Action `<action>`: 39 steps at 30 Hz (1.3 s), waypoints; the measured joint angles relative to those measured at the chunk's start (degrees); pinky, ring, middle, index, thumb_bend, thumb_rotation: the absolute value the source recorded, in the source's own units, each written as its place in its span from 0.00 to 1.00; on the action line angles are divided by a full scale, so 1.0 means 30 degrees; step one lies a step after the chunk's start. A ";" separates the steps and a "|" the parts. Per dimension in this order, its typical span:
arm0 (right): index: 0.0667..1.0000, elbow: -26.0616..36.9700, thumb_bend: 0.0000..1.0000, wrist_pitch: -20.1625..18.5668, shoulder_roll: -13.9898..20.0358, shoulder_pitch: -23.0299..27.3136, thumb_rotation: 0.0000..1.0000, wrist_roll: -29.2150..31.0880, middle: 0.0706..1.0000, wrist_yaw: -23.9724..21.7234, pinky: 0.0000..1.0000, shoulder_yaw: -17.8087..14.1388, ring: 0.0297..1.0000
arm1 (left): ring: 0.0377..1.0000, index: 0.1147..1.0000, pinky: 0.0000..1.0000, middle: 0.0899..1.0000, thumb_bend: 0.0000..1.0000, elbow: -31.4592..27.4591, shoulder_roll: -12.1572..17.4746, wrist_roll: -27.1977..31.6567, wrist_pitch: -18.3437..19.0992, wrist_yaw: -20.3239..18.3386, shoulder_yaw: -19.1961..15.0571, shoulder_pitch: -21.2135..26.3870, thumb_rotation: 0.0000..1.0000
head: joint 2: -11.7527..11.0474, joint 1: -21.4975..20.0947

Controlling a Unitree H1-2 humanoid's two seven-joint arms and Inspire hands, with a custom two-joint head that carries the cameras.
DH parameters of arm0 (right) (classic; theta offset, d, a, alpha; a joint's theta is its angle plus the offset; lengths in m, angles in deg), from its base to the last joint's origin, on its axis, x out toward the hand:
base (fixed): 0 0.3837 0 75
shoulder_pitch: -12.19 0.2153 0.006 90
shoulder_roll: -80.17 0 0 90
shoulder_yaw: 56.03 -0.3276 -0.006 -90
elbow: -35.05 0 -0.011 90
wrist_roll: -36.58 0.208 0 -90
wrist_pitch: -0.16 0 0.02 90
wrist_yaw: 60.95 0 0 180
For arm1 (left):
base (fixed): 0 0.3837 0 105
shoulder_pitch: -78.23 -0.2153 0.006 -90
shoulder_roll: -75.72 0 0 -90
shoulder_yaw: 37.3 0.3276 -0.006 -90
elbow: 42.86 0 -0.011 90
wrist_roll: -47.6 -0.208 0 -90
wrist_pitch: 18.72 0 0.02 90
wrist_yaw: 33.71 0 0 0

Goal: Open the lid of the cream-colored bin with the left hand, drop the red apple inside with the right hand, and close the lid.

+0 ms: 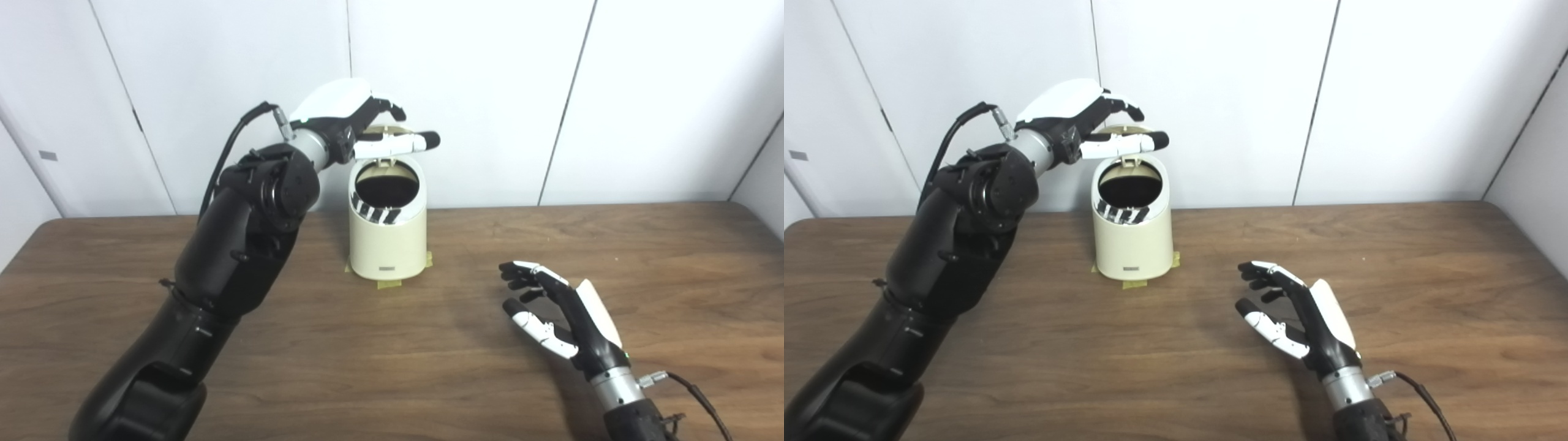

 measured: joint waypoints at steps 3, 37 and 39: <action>0.73 0.0000 0.39 -0.0005 0.0000 -0.0002 0.77 -0.0042 0.71 0.0000 0.59 0.0006 0.69 | 1.00 0.80 1.00 0.92 0.86 0.0035 0.0032 -0.0115 -0.0018 0.0151 0.0088 -0.0042 1.00 | 0.0000 0.0000; 0.74 0.0237 0.40 -0.0597 -0.0119 -0.0090 0.73 -0.0458 0.73 -0.0276 0.62 0.0184 0.71 | 1.00 0.82 1.00 0.94 0.89 0.0796 -0.0235 -0.0538 -0.0016 0.0985 0.0124 -0.0531 0.95 | -0.0176 -0.0059; 0.74 0.0249 0.41 -0.0599 -0.0121 -0.0092 0.74 -0.0475 0.73 -0.0281 0.61 0.0210 0.71 | 1.00 0.83 1.00 0.94 0.89 0.0828 -0.0297 -0.0631 -0.0016 0.0972 0.0121 -0.0531 0.95 | -0.0176 -0.0088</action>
